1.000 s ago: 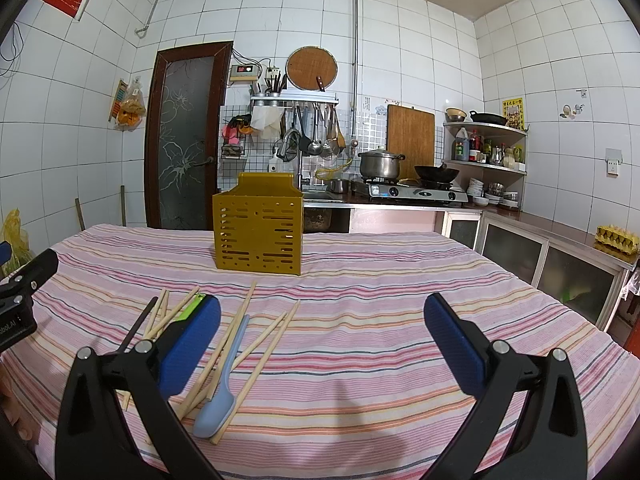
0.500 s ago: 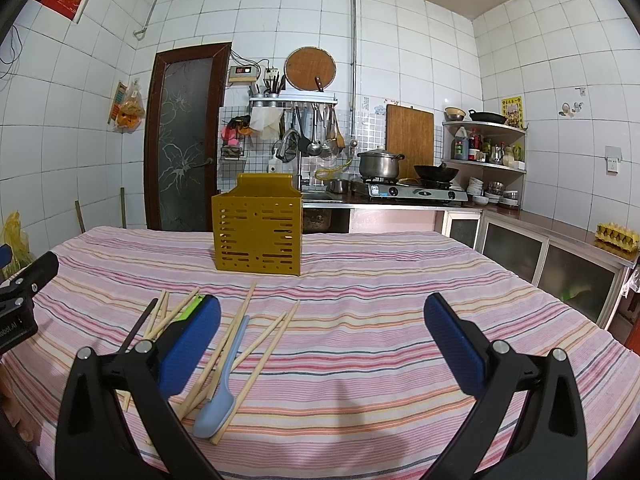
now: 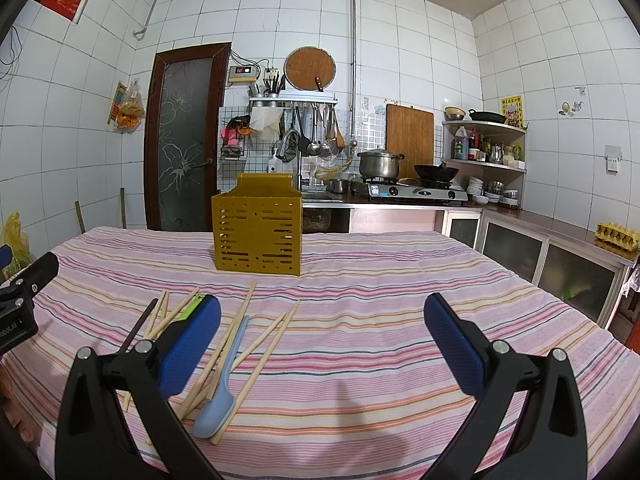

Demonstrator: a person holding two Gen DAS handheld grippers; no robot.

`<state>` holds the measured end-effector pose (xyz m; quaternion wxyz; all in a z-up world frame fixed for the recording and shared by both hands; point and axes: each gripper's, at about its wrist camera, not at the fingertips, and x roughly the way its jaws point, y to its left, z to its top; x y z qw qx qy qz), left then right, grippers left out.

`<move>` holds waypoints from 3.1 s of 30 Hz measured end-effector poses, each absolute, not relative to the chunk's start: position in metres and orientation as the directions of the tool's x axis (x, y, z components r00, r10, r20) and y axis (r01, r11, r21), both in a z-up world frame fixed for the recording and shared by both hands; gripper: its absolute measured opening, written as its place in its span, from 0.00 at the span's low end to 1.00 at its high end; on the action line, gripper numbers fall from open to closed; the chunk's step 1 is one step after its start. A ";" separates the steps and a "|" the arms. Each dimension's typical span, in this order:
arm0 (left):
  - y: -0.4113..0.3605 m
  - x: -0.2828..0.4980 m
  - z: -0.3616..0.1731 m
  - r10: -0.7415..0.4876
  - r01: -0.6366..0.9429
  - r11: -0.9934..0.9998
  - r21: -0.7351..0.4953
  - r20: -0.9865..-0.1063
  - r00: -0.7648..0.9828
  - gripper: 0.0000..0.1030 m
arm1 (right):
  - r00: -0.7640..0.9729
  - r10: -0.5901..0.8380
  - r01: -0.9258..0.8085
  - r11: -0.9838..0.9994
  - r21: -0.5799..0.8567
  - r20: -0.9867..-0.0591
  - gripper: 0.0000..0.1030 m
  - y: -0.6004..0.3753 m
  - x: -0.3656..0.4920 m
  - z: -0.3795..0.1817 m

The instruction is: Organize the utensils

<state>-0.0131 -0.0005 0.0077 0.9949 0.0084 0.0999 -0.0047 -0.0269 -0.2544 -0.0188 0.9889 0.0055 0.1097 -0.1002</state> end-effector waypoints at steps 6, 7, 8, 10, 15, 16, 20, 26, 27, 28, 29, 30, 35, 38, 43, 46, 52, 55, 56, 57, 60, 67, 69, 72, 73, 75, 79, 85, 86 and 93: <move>0.000 -0.014 0.008 -0.008 0.011 1.000 0.017 -0.196 0.981 0.95 | 0.956 -0.197 0.199 0.980 -0.012 -0.219 0.96 -0.255 -0.027 -0.019; -0.001 -0.013 0.008 -0.008 0.011 1.000 0.016 -0.196 0.981 0.95 | 0.956 -0.197 0.199 0.980 -0.012 -0.218 0.96 -0.254 -0.027 -0.019; -0.002 -0.013 0.008 -0.007 0.011 1.000 0.017 -0.196 0.981 0.95 | 0.956 -0.197 0.199 0.980 -0.012 -0.218 0.96 -0.255 -0.027 -0.019; -0.002 -0.014 0.008 -0.007 0.011 1.000 0.017 -0.196 0.981 0.95 | 0.956 -0.197 0.199 0.980 -0.011 -0.218 0.96 -0.255 -0.027 -0.019; -0.001 -0.014 0.009 -0.007 0.011 1.000 0.017 -0.196 0.981 0.95 | 0.956 -0.197 0.199 0.980 -0.010 -0.218 0.96 -0.255 -0.027 -0.019; -0.002 -0.013 0.009 -0.008 0.011 1.000 0.017 -0.197 0.980 0.95 | 0.956 -0.197 0.200 0.980 -0.010 -0.218 0.96 -0.255 -0.027 -0.019; -0.001 -0.013 0.009 -0.007 0.011 1.000 0.019 -0.201 0.980 0.95 | 0.954 -0.197 0.200 0.980 -0.010 -0.224 0.96 -0.255 -0.027 -0.020; 0.000 -0.013 0.010 -0.009 0.013 1.000 0.017 -0.202 0.979 0.95 | 0.951 -0.202 0.204 0.979 -0.016 -0.233 0.96 -0.252 -0.025 -0.020; -0.002 -0.012 0.010 -0.009 0.013 1.000 0.018 -0.202 0.979 0.95 | 0.951 -0.203 0.205 0.979 -0.018 -0.235 0.96 -0.252 -0.024 -0.019; -0.001 -0.012 0.011 -0.015 0.017 1.000 0.010 -0.202 0.979 0.95 | 0.949 -0.204 0.205 0.979 -0.021 -0.240 0.96 -0.251 -0.023 -0.019; -0.001 -0.011 0.011 -0.020 0.021 1.000 0.004 -0.203 0.979 0.95 | 0.948 -0.203 0.204 0.979 -0.025 -0.245 0.96 -0.250 -0.022 -0.019; 0.003 -0.010 0.011 -0.031 0.029 0.999 -0.013 -0.209 0.977 0.95 | 0.947 -0.204 0.204 0.979 -0.027 -0.248 0.96 -0.249 -0.021 -0.020; 0.008 -0.006 0.007 -0.025 0.020 0.999 -0.025 -0.218 0.976 0.95 | 0.950 -0.203 0.204 0.979 -0.022 -0.238 0.96 -0.246 -0.020 -0.021; 0.008 -0.004 0.005 -0.021 0.017 1.000 -0.021 -0.219 0.975 0.95 | 0.950 -0.204 0.208 0.978 -0.006 -0.236 0.96 -0.248 -0.020 -0.021; 0.006 -0.007 0.007 -0.022 0.016 0.999 -0.032 -0.218 0.976 0.95 | 0.948 -0.209 0.216 0.976 0.005 -0.242 0.96 -0.249 -0.019 -0.022; 0.007 -0.005 0.004 -0.029 0.021 0.999 -0.039 -0.236 0.971 0.95 | 0.945 -0.212 0.219 0.976 0.002 -0.249 0.96 -0.251 -0.018 -0.022; 0.005 0.008 -0.001 -0.052 0.043 0.998 -0.037 -0.311 0.949 0.95 | 0.916 -0.187 0.216 0.976 0.042 -0.355 0.96 -0.261 -0.001 -0.027; 0.001 0.023 -0.001 -0.076 0.069 0.997 -0.031 -0.365 0.928 0.95 | 0.895 -0.158 0.212 0.973 0.086 -0.418 0.96 -0.269 0.013 -0.028; 0.000 0.030 0.000 -0.085 0.080 0.996 -0.028 -0.384 0.919 0.95 | 0.888 -0.150 0.214 0.972 0.101 -0.434 0.96 -0.272 0.019 -0.027; -0.002 0.033 0.001 -0.086 0.082 0.996 -0.026 -0.393 0.916 0.95 | 0.883 -0.147 0.216 0.970 0.108 -0.446 0.96 -0.275 0.025 -0.027; -0.004 0.056 0.010 -0.080 0.079 0.997 -0.019 -0.437 0.896 0.95 | 0.864 -0.151 0.218 0.972 0.087 -0.480 0.96 -0.276 0.046 -0.024; -0.021 0.122 0.013 -0.075 0.114 0.993 0.037 -0.547 0.834 0.95 | 0.768 -0.178 0.239 0.971 0.018 -0.615 0.96 -0.279 0.112 -0.036; -0.027 0.139 0.002 -0.073 0.120 0.992 0.041 -0.589 0.805 0.95 | 0.742 -0.193 0.251 0.968 0.000 -0.642 0.96 -0.281 0.124 -0.045; -0.033 0.154 -0.022 -0.055 0.130 0.989 0.066 -0.656 0.753 0.95 | 0.714 -0.175 0.260 0.965 0.024 -0.678 0.96 -0.286 0.133 -0.060; -0.033 0.156 -0.027 -0.048 0.128 0.989 0.071 -0.668 0.743 0.95 | 0.705 -0.175 0.263 0.965 0.024 -0.687 0.96 -0.287 0.134 -0.063; -0.030 0.161 -0.040 -0.029 0.114 0.991 0.076 -0.695 0.718 0.95 | 0.685 -0.177 0.267 0.964 0.017 -0.707 0.96 -0.289 0.138 -0.070; -0.017 0.170 -0.051 -0.029 0.073 0.997 0.028 -0.738 0.675 0.95 | 0.659 -0.176 0.271 0.962 0.014 -0.731 0.96 -0.288 0.143 -0.078; -0.014 0.184 -0.064 -0.017 0.048 0.999 0.016 -0.790 0.613 0.95 | 0.646 -0.168 0.272 0.962 0.018 -0.744 0.96 -0.286 0.148 -0.081; -0.016 0.185 -0.065 -0.015 0.053 0.998 0.021 -0.793 0.609 0.95 | 0.646 -0.169 0.272 0.962 0.018 -0.744 0.96 -0.285 0.148 -0.082; -0.024 0.189 -0.071 0.003 0.061 0.997 0.049 -0.804 0.595 0.95 | 0.632 -0.190 0.273 0.962 -0.014 -0.751 0.96 -0.278 0.153 -0.081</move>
